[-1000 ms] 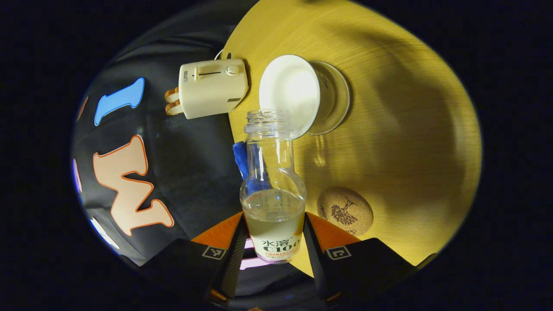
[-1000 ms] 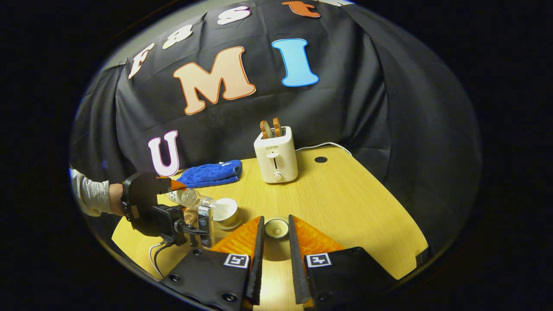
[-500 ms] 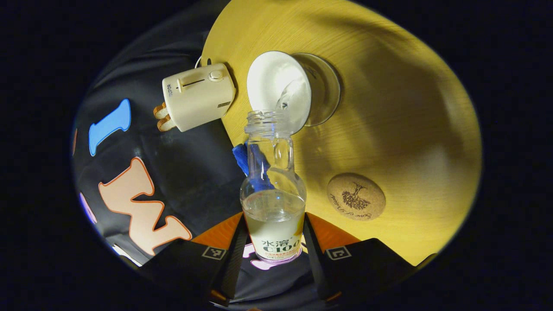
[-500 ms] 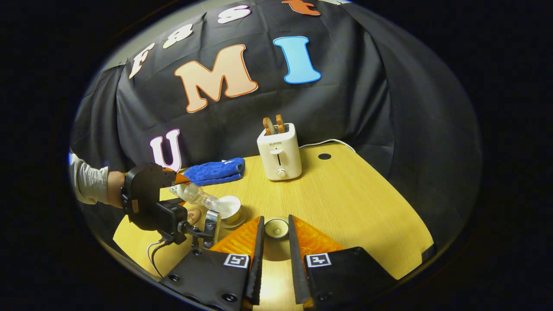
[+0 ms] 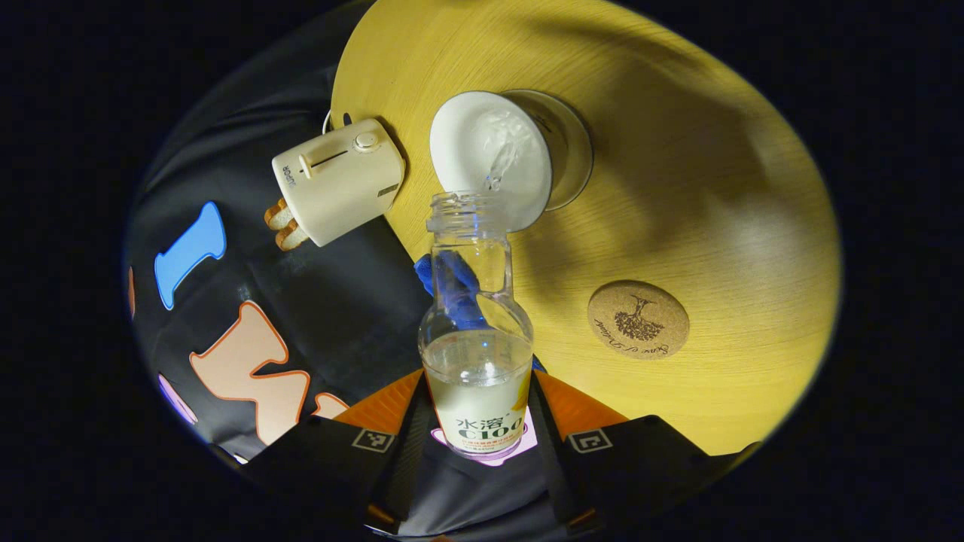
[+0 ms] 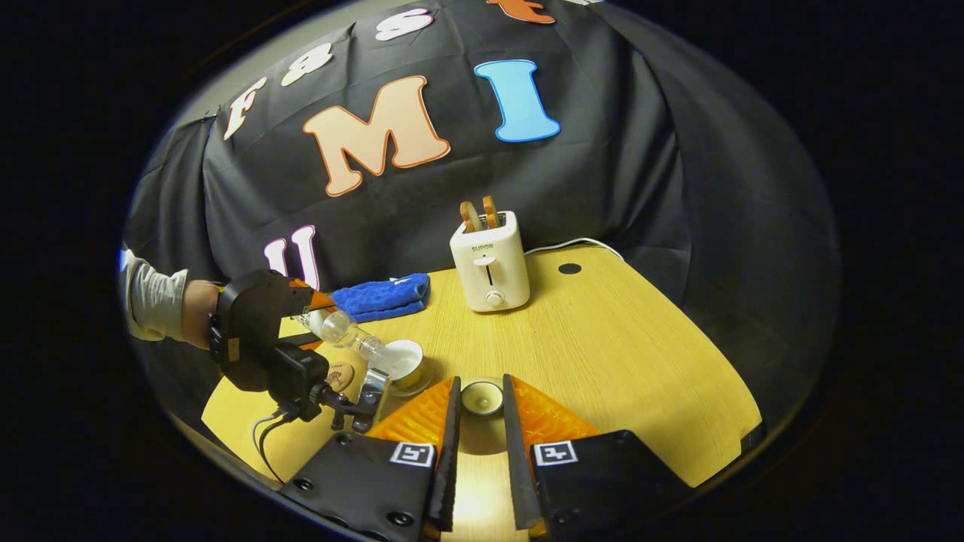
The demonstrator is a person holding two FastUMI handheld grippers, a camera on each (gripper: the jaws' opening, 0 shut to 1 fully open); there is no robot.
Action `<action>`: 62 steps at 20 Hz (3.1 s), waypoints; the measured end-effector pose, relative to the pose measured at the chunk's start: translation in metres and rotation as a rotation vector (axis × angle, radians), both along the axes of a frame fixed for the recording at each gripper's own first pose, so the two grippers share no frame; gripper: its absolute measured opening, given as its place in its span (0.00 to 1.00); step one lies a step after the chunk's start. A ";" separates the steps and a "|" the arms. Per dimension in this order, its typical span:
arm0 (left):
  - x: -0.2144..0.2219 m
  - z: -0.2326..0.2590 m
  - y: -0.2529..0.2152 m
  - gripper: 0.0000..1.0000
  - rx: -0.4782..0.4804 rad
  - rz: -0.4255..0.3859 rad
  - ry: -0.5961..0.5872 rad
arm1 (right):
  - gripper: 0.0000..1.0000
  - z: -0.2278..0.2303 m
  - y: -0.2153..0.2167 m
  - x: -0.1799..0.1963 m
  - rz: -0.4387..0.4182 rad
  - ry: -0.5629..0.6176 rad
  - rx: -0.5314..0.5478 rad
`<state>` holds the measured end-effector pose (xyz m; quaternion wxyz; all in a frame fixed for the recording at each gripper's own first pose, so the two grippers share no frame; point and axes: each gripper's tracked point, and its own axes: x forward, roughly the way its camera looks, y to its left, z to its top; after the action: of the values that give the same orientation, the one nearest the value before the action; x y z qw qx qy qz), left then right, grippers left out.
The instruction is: Open the teacup lid with one hand, grasp the water bottle and pour water into the teacup with the other hand; after pouring, place the water bottle on the coaster and then close the teacup lid.
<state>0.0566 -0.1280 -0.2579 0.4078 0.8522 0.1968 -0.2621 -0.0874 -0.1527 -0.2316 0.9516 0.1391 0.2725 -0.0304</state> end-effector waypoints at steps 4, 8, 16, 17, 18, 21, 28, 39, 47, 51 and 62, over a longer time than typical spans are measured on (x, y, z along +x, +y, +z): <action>0.003 0.017 -0.008 0.68 0.065 -0.056 -0.019 | 0.34 0.001 0.002 -0.001 0.008 0.013 0.019; 0.010 0.021 -0.018 0.68 0.077 -0.065 -0.016 | 0.34 0.004 0.001 0.001 0.014 0.011 0.013; -0.001 -0.003 0.000 0.69 -0.154 0.093 0.055 | 0.36 0.006 0.001 0.001 0.013 0.027 0.000; -0.004 -0.006 0.002 0.68 -0.201 0.113 0.063 | 0.34 0.009 0.000 0.002 0.011 0.028 -0.003; -0.007 -0.010 0.002 0.68 -0.259 0.142 0.073 | 0.34 0.009 -0.001 0.002 0.010 0.031 -0.008; -0.018 -0.021 0.006 0.68 -0.443 0.260 0.112 | 0.31 0.012 0.001 0.005 0.014 0.040 -0.029; -0.033 -0.038 0.012 0.68 -0.819 0.472 0.129 | 0.36 0.024 0.024 0.013 0.046 0.052 -0.072; -0.030 -0.029 0.015 0.68 -1.449 0.695 0.115 | 0.34 0.033 0.054 0.018 0.068 0.101 -0.148; -0.015 -0.034 0.021 0.69 -1.718 0.788 0.120 | 0.31 0.046 0.088 0.030 0.095 0.113 -0.159; -0.022 -0.033 0.025 0.69 -1.778 0.807 0.128 | 0.34 0.049 0.100 0.035 0.105 0.111 -0.170; -0.033 -0.037 0.036 0.75 -1.754 0.834 0.173 | 0.34 0.057 0.133 0.053 0.152 0.083 -0.125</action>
<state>0.0232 -0.0922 -0.2947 0.9416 0.0859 0.2469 -0.2121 -0.0343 -0.0199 -0.1746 0.9458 0.0571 0.3190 0.0192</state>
